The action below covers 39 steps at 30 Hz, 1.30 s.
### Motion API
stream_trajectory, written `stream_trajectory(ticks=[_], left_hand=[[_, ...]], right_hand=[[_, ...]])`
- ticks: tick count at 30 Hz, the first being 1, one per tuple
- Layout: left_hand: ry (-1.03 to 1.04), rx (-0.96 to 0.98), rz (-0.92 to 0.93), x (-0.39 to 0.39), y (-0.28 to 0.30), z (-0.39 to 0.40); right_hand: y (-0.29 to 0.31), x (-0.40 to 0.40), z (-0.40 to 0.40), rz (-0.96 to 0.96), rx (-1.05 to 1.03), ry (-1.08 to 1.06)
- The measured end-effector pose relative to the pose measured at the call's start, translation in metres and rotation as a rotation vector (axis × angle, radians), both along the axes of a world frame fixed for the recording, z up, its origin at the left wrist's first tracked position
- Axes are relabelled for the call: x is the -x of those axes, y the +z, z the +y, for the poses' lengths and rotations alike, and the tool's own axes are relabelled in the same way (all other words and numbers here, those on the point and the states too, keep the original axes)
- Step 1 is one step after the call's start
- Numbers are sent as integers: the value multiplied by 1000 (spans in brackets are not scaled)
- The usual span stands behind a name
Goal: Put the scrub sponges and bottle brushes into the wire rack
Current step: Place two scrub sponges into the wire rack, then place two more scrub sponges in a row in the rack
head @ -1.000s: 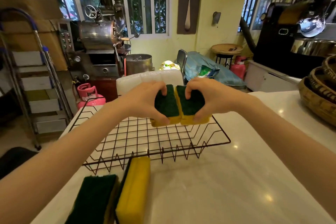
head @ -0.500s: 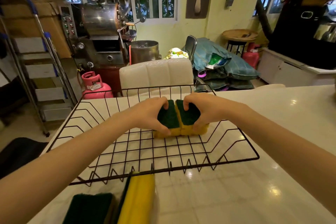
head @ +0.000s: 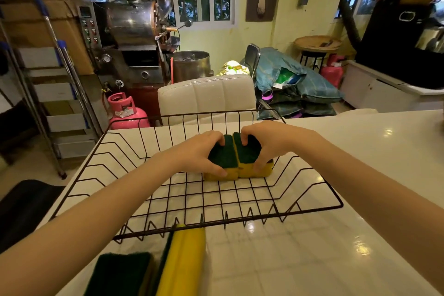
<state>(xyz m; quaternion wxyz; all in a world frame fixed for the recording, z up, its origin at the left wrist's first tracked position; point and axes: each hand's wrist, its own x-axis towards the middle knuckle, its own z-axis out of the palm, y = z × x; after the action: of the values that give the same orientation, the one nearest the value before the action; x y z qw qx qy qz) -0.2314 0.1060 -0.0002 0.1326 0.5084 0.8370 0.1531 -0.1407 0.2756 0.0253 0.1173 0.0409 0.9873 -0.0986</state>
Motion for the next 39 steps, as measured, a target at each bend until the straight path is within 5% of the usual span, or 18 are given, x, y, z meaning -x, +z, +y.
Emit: stream_trajectory(ticks=[12, 21, 26, 32, 39], left_hand=[[7, -3, 58, -3, -2, 0], [-7, 219, 84, -15, 21, -13], [-4, 17, -7, -46, 49, -39], [38, -221, -20, -89, 68, -96], [122, -424, 34, -128, 50, -165]], right_hand=[[-4, -2, -7, 5, -94, 1], [1, -18, -20, 56, -211, 49], [22, -49, -50, 260, 159, -15], [35, -88, -106, 480, 336, 51], [14, -133, -162, 498, 420, 87]])
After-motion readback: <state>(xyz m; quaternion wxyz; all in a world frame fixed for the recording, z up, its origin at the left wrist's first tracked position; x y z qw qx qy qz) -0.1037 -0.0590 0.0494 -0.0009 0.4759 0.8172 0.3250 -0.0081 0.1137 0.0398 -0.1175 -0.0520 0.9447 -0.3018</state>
